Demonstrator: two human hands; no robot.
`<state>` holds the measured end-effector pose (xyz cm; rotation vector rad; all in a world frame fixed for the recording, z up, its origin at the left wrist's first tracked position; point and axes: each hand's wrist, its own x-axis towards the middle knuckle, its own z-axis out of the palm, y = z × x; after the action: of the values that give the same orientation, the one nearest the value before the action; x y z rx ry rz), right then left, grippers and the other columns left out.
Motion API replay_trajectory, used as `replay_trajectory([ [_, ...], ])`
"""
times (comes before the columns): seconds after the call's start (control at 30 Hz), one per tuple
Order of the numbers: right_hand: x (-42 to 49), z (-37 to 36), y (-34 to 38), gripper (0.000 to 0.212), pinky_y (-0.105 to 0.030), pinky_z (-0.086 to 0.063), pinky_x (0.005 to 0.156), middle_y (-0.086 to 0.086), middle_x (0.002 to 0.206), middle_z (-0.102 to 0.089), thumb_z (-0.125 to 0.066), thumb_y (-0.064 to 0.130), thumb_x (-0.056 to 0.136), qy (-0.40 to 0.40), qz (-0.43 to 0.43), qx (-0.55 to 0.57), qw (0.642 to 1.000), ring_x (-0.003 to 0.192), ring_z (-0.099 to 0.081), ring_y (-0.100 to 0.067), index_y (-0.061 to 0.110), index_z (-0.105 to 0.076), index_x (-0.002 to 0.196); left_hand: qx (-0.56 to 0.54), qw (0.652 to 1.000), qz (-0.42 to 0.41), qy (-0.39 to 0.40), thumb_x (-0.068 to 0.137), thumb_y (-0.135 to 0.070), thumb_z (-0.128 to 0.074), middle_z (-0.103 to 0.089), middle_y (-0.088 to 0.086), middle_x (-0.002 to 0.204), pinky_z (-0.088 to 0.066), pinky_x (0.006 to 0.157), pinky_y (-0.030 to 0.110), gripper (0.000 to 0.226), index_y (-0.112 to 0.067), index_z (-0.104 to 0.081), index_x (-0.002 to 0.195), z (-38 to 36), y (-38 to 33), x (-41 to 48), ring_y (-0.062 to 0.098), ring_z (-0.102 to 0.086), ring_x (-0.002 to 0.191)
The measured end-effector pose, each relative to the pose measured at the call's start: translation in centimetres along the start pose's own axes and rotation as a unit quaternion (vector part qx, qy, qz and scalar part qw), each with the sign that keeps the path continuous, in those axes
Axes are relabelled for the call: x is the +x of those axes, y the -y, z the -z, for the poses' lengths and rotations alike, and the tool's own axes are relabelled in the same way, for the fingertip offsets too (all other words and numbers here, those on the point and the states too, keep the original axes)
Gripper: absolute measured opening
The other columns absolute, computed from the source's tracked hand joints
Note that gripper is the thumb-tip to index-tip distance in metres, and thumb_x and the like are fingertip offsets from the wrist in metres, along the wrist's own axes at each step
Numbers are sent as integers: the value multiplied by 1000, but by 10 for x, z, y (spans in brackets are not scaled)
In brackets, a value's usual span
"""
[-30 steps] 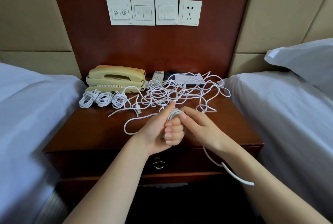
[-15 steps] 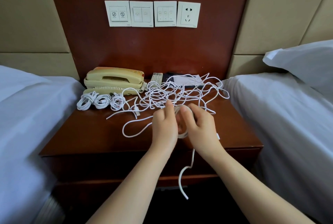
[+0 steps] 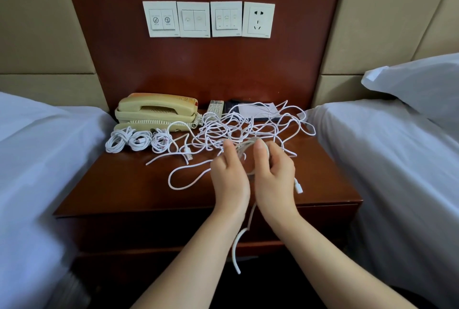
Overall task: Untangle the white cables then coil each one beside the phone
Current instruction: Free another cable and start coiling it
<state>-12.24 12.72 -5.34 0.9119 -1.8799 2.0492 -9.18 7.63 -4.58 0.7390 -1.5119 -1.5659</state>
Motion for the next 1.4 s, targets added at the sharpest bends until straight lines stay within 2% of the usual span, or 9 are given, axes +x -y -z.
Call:
replay_trajectory([
  [0.1, 1, 0, 2, 42, -16, -26, 50, 15, 51, -41, -39, 18, 100, 43, 13, -2, 999, 50, -33, -1, 25, -34, 59, 46, 998, -40, -20, 102, -31, -31, -55, 4, 61, -38, 62, 31, 52, -6, -53, 63, 6, -7, 11, 20, -51, 62],
  [0.3, 27, 24, -3, 41, -32, -26, 53, -9, 53, -37, -43, 24, 94, 96, 66, -116, 986, 54, -30, -7, 1, -41, 60, 101, 990, -103, -3, 98, -23, -42, -27, 6, 47, -23, 52, 32, 53, -12, -27, 48, 22, -12, 28, 18, -26, 47],
  [0.53, 41, 40, -20, 37, -18, -28, 53, 12, 46, -45, -51, 18, 96, 127, 20, -141, 982, 47, -39, -2, 8, -55, 61, -35, 994, -12, 105, 98, -16, -41, -30, -9, 39, -22, 43, 20, 53, -17, -32, 46, 20, -18, 19, 10, -27, 37],
  [0.67, 26, 36, -14, 30, -28, -41, 59, 1, 56, -48, -51, 23, 96, 282, 64, -244, 926, 55, -44, -12, 13, -53, 68, -55, 998, 5, 39, 97, -13, -39, -30, -8, 38, -23, 42, 17, 48, -13, -32, 49, 27, -19, 29, 11, -26, 37],
  [0.8, 5, 21, -5, 29, -39, -41, 59, 1, 62, -45, -46, 31, 97, 363, 123, -318, 867, 64, -46, -31, 21, -38, 71, 68, 995, -62, -41, 93, -16, -41, -29, 2, 47, -30, 53, 31, 43, -12, -31, 51, 36, -7, 47, 17, -29, 46],
  [0.93, 1, 16, 0, 30, -37, -38, 50, 6, 60, -39, -40, 33, 96, 344, 216, -338, 849, 57, -47, -34, 22, -33, 70, 129, 982, -125, -50, 90, -11, -45, -24, 7, 50, -22, 52, 27, 42, -9, -29, 51, 40, 0, 56, 16, -22, 50],
  [1.17, 30, 38, 2, 35, -33, -44, 51, 7, 66, -61, -42, 42, 92, 202, 264, -322, 886, 60, -56, -15, 19, -61, 73, 249, 949, -188, 54, 90, -9, -47, -26, 4, 46, -19, 46, 23, 45, -9, -30, 49, 39, 0, 60, 10, -22, 44],
  [1.27, 32, 42, 0, 35, -31, -44, 56, 8, 70, -63, -42, 41, 92, 268, 265, -302, 875, 65, -57, -11, 18, -65, 78, 276, 939, -196, 52, 89, -8, -48, -19, -1, 44, -18, 43, 24, 49, -12, -24, 46, 35, -1, 55, 12, -17, 44],
  [1.4, 19, 32, 0, 36, -40, -50, 58, 6, 83, -66, -35, 42, 93, 352, 257, -304, 847, 77, -64, -24, 22, -64, 89, 249, 963, -99, 18, 89, -13, -47, -39, 16, 51, -31, 54, 31, 42, 13, -48, 56, 32, 9, 59, 25, -38, 52],
])
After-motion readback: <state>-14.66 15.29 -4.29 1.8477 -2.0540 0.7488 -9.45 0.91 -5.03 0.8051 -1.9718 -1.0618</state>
